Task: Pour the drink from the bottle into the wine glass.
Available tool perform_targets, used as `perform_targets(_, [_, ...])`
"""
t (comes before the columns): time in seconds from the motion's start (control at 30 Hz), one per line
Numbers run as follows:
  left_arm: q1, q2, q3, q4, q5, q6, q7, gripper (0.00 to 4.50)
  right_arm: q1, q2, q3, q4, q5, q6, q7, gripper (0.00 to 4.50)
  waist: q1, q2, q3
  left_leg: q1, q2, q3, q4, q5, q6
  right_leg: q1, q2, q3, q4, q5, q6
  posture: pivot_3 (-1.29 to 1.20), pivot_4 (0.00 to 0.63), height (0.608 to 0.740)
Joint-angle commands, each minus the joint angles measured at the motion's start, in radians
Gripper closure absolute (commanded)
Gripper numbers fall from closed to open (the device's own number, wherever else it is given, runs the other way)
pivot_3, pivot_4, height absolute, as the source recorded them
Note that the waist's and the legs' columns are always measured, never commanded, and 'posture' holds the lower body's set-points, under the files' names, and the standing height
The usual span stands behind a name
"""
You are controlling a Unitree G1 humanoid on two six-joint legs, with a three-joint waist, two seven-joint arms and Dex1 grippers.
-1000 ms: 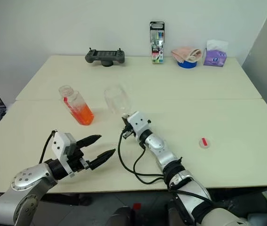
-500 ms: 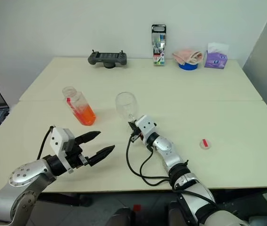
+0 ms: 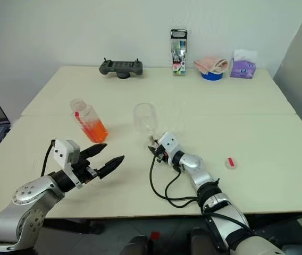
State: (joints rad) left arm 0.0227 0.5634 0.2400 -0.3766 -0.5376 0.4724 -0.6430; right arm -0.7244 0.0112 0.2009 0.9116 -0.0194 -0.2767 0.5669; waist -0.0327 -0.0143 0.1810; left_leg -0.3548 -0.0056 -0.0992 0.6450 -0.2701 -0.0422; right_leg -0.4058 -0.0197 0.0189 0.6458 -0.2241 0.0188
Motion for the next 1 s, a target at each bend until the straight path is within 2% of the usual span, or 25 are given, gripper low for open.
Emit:
perform_targets(0.03, [-0.005,-0.006,0.015,0.032,0.025,-0.052,0.001,0.0,0.032,-0.028,0.02,-0.027,-0.04,0.045,0.002,1.6,0.0,0.0,0.0,0.0,0.0,0.0,0.0,0.0,0.0,0.0,0.0,0.0,0.0,0.0,0.0,0.0,0.15,0.74])
perform_targets(0.17, [-0.018,-0.019,0.028,0.087,0.039,-0.08,0.016,0.0,0.052,-0.043,0.037,-0.129,-0.05,0.1,0.018,0.16,0.001,0.0,0.0,0.0,0.0,-0.001,0.0,0.0,0.0,0.0,0.0,0.0,0.0,0.0,0.0,0.0,0.15,0.74])
perform_targets(0.2, [-0.027,-0.026,0.037,0.106,0.046,-0.091,0.029,0.0,0.063,-0.054,0.042,-0.177,-0.046,0.131,0.044,0.03,0.001,0.0,0.0,0.0,0.0,-0.001,0.0,0.0,0.0,0.0,0.0,-0.001,0.0,0.0,0.0,0.0,0.15,0.74])
perform_targets(0.3, [-0.042,-0.043,0.058,0.151,0.061,-0.125,0.06,0.0,0.106,-0.092,0.061,-0.33,-0.032,0.224,0.112,0.03,0.002,0.0,0.0,-0.002,0.0,-0.002,0.0,0.0,0.0,0.0,0.0,-0.002,-0.001,0.0,0.001,0.0,0.15,0.74])
perform_targets(0.4, [-0.042,-0.073,0.077,0.175,0.087,-0.163,0.114,0.0,0.177,-0.168,0.047,-0.583,0.009,0.372,0.17,0.03,0.002,0.0,0.0,-0.004,0.0,-0.003,0.0,0.0,0.0,-0.002,0.0,-0.002,-0.001,0.001,0.002,0.0,0.15,0.74])
perform_targets(0.5, [-0.047,-0.111,0.097,0.211,0.135,-0.222,0.191,0.0,0.245,-0.299,0.007,-0.888,0.071,0.565,0.247,0.03,0.005,0.001,0.002,-0.009,0.0,-0.003,0.0,0.0,-0.001,-0.007,-0.001,-0.002,-0.001,0.001,0.003,0.0,0.15,0.74])
perform_targets(0.67, [-0.076,-0.161,0.132,0.246,0.167,-0.266,0.302,0.0,0.264,-0.544,-0.096,-1.235,0.243,0.875,0.377,0.03,0.005,0.0,0.003,-0.01,0.0,-0.004,0.0,-0.001,-0.002,-0.007,-0.001,-0.003,-0.001,0.0,0.004,0.0,0.15,0.74])
perform_targets(0.73, [-0.091,-0.167,0.137,0.256,0.184,-0.284,0.327,0.0,0.222,-0.637,-0.166,-1.296,0.329,0.976,0.42,0.03,0.004,-0.001,0.003,-0.01,0.0,-0.005,0.0,-0.001,-0.002,-0.007,-0.001,-0.004,-0.001,0.0,0.004,0.0,0.15,0.74])
perform_targets(0.83, [-0.142,-0.152,0.142,0.29,0.201,-0.291,0.354,0.0,0.091,-0.714,-0.258,-1.321,0.477,1.114,0.453,0.03,0.0,-0.002,0.006,-0.009,0.0,-0.003,0.001,-0.001,-0.002,-0.007,-0.001,-0.003,-0.001,0.0,0.004,0.0,0.15,0.74])
perform_targets(1.0, [-0.233,-0.13,0.144,0.345,0.223,-0.284,0.382,0.0,-0.086,-0.754,-0.286,-1.305,0.598,1.192,0.467,0.03,0.001,-0.003,0.006,-0.009,0.0,-0.004,0.0,-0.001,-0.002,-0.006,0.0,-0.005,-0.002,0.0,0.004,0.0,0.15,0.74])
